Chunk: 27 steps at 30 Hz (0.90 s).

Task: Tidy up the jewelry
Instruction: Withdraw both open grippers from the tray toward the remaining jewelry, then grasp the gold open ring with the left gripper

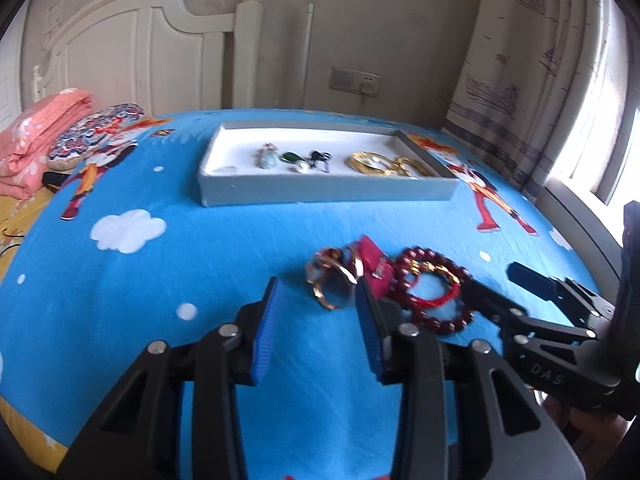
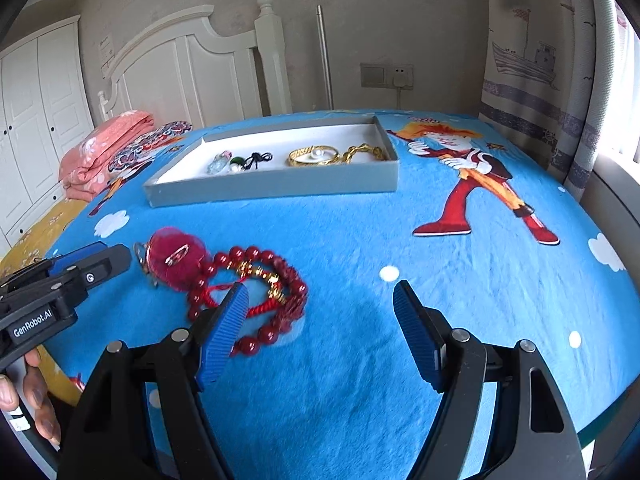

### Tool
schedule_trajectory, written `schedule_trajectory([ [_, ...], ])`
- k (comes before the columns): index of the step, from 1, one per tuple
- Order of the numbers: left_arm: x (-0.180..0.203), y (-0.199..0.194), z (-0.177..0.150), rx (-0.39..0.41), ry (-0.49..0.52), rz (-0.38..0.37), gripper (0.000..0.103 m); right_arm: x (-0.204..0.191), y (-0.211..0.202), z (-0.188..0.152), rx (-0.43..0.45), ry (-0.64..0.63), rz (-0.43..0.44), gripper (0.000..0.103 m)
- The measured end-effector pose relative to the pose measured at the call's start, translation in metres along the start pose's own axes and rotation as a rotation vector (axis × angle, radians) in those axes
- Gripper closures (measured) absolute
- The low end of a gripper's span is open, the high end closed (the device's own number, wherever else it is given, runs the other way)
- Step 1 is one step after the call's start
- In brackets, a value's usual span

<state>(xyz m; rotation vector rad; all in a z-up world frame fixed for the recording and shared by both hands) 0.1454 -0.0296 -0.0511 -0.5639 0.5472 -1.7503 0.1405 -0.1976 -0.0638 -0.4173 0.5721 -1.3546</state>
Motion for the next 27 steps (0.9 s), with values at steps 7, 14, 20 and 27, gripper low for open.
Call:
schedule_trajectory([
  [7,0.01,0.011,0.001,-0.007,-0.011,-0.08,0.078,-0.006,0.003,-0.009,-0.02,-0.013,0.024,0.033],
  [14,0.01,0.018,0.0,-0.022,0.023,-0.075,0.097,-0.01,0.004,-0.008,-0.021,-0.028,0.028,0.033],
  [20,-0.004,0.007,-0.003,-0.022,0.036,-0.029,0.097,-0.012,0.002,-0.005,-0.014,-0.035,0.029,0.033],
  [27,-0.03,0.002,-0.004,-0.016,0.018,0.036,0.097,-0.024,0.001,0.0,-0.007,-0.063,0.043,0.033],
])
Point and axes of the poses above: each gripper's, at about its wrist camera, not at the fingertips, and y roughly the way its jaws point, x to its right, z to its top, the point moved 4 cm from there along y, roughly the way its jaws point, and after that the axes turned 4 degrees about z, right-handed, at the moved point
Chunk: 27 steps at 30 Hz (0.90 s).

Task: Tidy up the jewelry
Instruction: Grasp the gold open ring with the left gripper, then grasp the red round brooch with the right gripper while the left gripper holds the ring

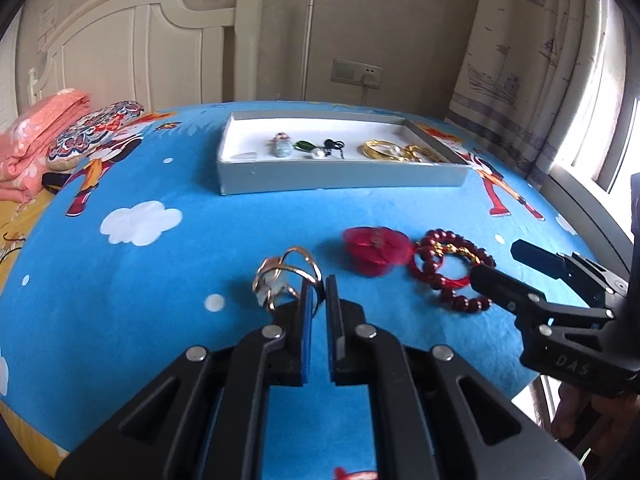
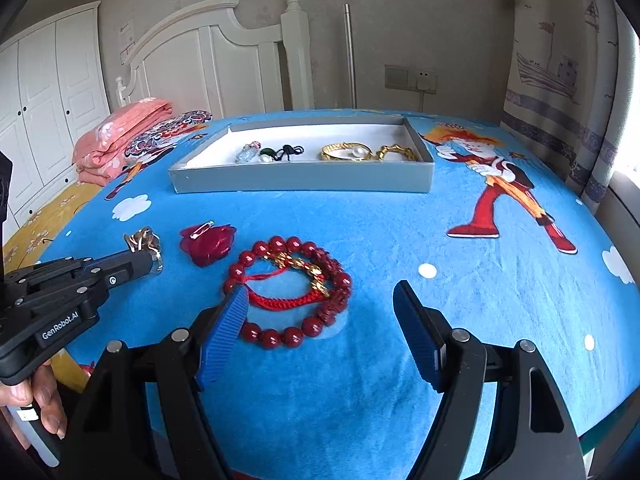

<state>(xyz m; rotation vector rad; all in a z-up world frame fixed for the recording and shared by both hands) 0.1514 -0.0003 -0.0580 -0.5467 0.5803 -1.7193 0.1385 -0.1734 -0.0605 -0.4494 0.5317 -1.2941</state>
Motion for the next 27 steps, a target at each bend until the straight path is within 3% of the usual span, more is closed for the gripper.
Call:
schedule_trajectory([
  [8,-0.022,-0.004,0.0,-0.015,-0.022,0.048,0.089,-0.041,0.014,0.015,-0.003,-0.073,0.061,0.033],
  [20,-0.04,-0.009,-0.004,-0.033,-0.046,0.044,0.094,-0.078,0.052,0.032,-0.062,-0.163,0.093,0.033],
  [25,-0.043,-0.012,-0.001,-0.02,-0.053,0.055,0.097,-0.084,0.06,0.034,-0.084,-0.177,0.107,0.044],
  [27,-0.043,-0.013,0.0,-0.016,-0.055,0.057,0.098,-0.086,0.063,0.034,-0.098,-0.189,0.11,0.054],
])
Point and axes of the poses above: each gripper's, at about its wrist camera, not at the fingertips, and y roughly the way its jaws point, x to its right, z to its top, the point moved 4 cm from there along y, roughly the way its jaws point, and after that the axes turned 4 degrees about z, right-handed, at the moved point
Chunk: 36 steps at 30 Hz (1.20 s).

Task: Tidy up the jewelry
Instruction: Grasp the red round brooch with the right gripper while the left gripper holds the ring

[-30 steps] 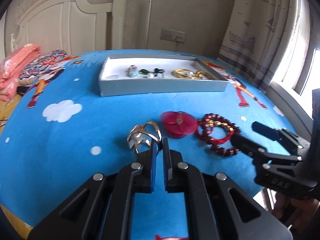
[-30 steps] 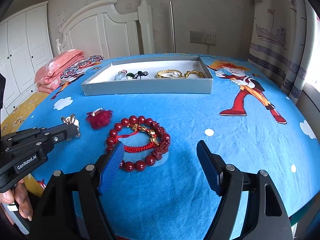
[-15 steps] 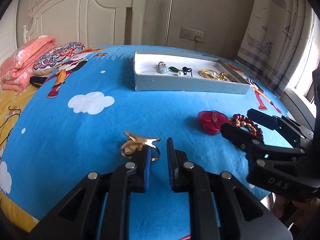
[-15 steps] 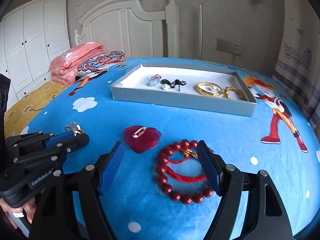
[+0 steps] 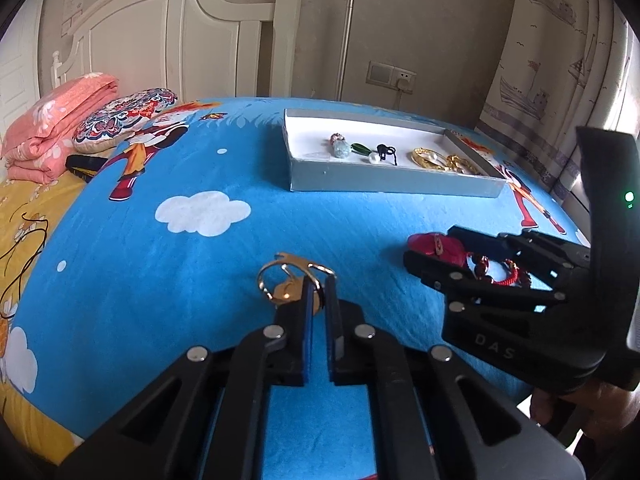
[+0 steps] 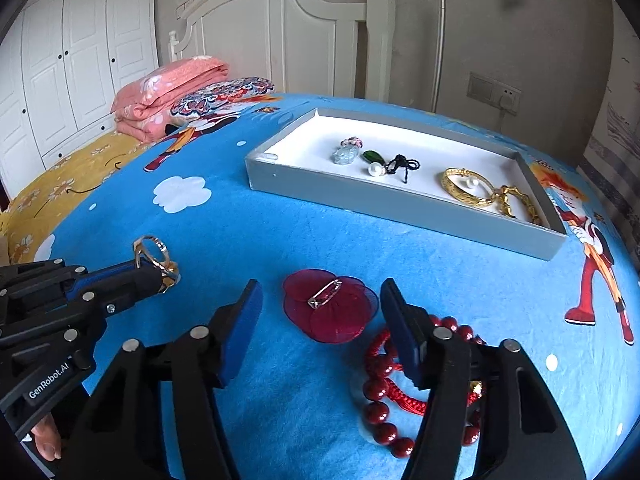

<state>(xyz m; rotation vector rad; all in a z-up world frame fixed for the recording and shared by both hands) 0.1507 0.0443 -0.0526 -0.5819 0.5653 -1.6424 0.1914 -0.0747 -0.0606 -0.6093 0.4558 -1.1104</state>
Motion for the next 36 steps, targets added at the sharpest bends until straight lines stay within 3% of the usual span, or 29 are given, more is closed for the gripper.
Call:
schedule_trajectory([
  [5,0.002,0.0,0.002,0.015,-0.001,0.008,0.098,0.001,0.006,-0.001,-0.029,0.004,0.022,0.057],
  [10,0.008,-0.001,0.003,0.036,0.004,0.017,0.099,0.002,0.001,-0.002,-0.004,0.018,0.039,0.057],
  [22,0.026,0.003,0.008,0.054,0.002,-0.047,0.099,0.028,-0.029,-0.006,0.071,0.105,-0.009,0.057],
  [24,0.031,0.005,0.007,0.056,0.013,-0.028,0.098,0.034,-0.034,-0.008,0.079,0.117,-0.022,0.057],
  [26,0.033,0.008,0.005,0.041,0.02,-0.011,0.089,0.041,-0.041,-0.011,0.084,0.134,-0.037,0.057],
  [27,0.034,0.009,0.004,0.034,0.02,-0.008,0.08,0.044,-0.045,-0.013,0.086,0.14,-0.047,0.057],
  [30,0.034,0.01,0.002,0.026,0.028,0.025,0.07,0.054,-0.053,-0.017,0.091,0.152,-0.073,0.057],
  [36,0.033,0.004,0.001,0.037,0.029,0.008,0.042,0.068,-0.059,-0.026,0.089,0.18,-0.09,0.057],
])
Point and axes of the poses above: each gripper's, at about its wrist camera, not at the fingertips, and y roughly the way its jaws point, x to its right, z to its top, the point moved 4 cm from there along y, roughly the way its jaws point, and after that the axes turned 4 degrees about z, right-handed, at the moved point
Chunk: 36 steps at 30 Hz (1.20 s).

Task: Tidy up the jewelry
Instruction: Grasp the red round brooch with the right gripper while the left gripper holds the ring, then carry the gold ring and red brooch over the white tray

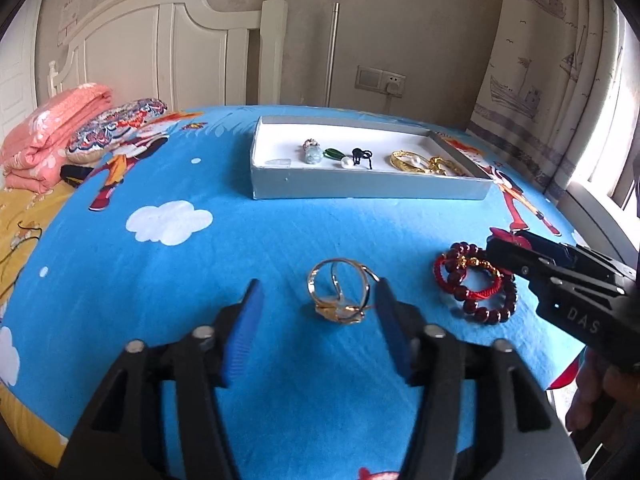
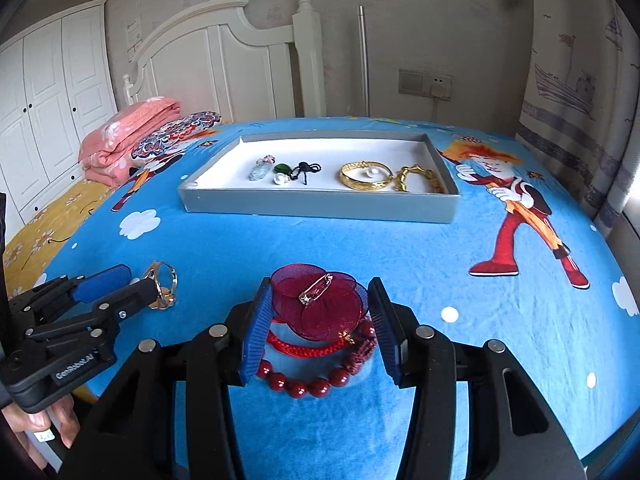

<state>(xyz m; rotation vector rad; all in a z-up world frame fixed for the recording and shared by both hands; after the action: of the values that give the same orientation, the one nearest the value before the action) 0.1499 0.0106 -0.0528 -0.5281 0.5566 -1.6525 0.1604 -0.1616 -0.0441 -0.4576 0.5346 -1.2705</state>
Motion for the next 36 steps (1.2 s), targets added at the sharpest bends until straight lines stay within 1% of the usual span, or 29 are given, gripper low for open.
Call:
schedule_trajectory([
  [3,0.002,-0.002,-0.001,-0.007,0.018,-0.014,0.042,0.003,0.0,-0.001,-0.001,0.004,-0.005,0.057],
  [6,0.002,0.003,-0.001,-0.024,-0.012,-0.051,0.043,0.004,0.0,-0.002,-0.002,0.008,-0.004,0.057],
  [8,-0.002,0.008,-0.002,-0.036,-0.049,-0.077,0.042,0.004,0.0,-0.003,-0.003,0.007,-0.003,0.057],
  [10,-0.002,0.011,-0.001,-0.04,-0.052,-0.064,0.041,0.003,0.0,-0.004,-0.004,0.004,-0.005,0.057],
  [14,0.012,0.013,-0.001,-0.044,-0.031,-0.073,0.04,0.004,0.0,-0.005,-0.003,0.007,-0.018,0.057],
  [15,0.013,0.015,-0.001,-0.05,-0.031,-0.055,0.041,0.005,0.0,-0.005,-0.004,0.009,-0.018,0.057],
  [16,0.012,0.018,-0.001,-0.06,-0.036,-0.037,0.052,0.005,0.0,-0.005,-0.004,0.009,-0.018,0.057],
  [18,0.013,0.023,-0.001,-0.078,-0.038,-0.038,0.066,0.004,0.0,-0.005,-0.005,0.007,-0.018,0.057],
  [19,0.014,0.024,-0.001,-0.08,-0.031,-0.038,0.068,0.004,0.0,-0.005,-0.005,0.006,-0.019,0.057],
  [23,0.016,0.023,-0.001,-0.074,-0.017,-0.032,0.069,0.006,0.0,-0.007,-0.005,0.009,-0.022,0.057],
  [26,0.017,0.019,0.0,-0.057,-0.009,-0.032,0.071,0.008,0.0,-0.007,-0.006,0.013,-0.024,0.057],
  [28,0.018,0.017,0.002,-0.051,-0.001,-0.031,0.081,0.008,0.0,-0.008,-0.007,0.013,-0.024,0.057],
  [31,0.021,0.016,0.002,-0.049,0.013,-0.026,0.081,0.008,0.001,-0.008,-0.008,0.011,-0.022,0.057],
  [36,0.018,0.015,0.002,-0.045,0.007,-0.023,0.081,0.008,0.0,-0.01,-0.01,0.012,-0.024,0.057],
])
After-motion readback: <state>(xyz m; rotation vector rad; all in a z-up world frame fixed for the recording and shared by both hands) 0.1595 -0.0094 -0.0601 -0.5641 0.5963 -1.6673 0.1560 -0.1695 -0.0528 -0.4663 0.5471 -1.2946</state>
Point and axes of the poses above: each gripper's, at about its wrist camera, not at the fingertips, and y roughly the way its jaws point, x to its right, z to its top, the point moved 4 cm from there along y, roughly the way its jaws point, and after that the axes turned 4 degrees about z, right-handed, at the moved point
